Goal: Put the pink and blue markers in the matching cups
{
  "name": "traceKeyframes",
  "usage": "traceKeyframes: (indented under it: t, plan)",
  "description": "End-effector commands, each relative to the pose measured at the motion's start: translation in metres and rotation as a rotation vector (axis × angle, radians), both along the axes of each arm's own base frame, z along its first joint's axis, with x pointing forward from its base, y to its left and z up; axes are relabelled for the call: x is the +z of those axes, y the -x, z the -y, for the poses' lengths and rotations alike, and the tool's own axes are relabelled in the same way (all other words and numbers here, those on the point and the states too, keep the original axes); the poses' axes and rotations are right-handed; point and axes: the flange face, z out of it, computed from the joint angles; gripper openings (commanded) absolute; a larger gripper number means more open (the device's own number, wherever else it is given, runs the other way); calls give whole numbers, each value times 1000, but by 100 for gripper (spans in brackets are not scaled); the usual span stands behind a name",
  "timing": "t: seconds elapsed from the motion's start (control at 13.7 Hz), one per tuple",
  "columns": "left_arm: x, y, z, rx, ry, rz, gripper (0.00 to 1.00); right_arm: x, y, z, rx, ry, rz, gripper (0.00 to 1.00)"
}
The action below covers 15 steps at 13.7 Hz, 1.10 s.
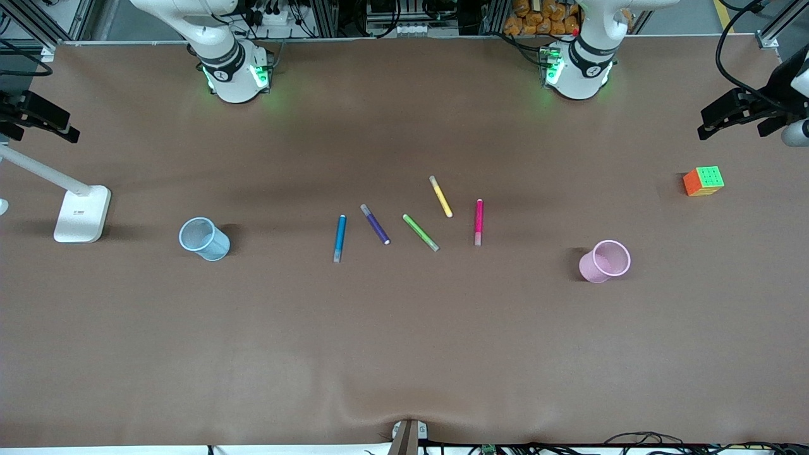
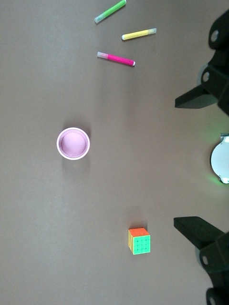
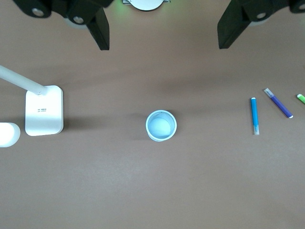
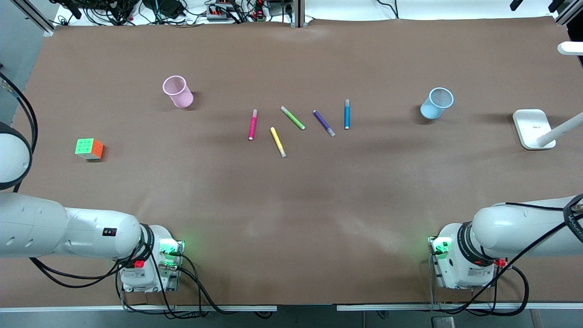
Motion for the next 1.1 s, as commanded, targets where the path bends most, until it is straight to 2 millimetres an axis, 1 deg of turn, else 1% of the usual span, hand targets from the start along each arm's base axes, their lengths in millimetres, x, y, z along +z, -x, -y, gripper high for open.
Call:
traceKeyframes:
  t: [0.0, 0.22, 0.29, 0.44, 0.51, 0.59, 0.8, 1.02]
  plan:
    - [0, -3, -1, -16, -16, -24, 100, 4, 4, 0, 8, -12, 1, 100]
    - [3, -2, -4, -9, -18, -23, 100, 2, 3, 1, 5, -12, -1, 100]
    - [3, -4, -2, -14, -15, -24, 100, 2, 3, -2, 11, -12, 0, 100]
    - [-22, -19, 16, -30, -18, -86, 100, -1, 3, -4, 14, -13, -7, 100]
    - [-39, -26, 26, -31, -11, -130, 100, -2, 3, -5, 17, -13, -10, 100]
    - [-48, -30, 35, -31, -9, -149, 100, -1, 4, -5, 19, -13, -10, 100]
    - [-100, -50, 67, -68, 18, -237, 100, -3, 3, -5, 17, -13, -12, 100]
    - [-119, -62, 77, -80, 25, -227, 100, -3, 3, -6, 19, -13, -13, 100]
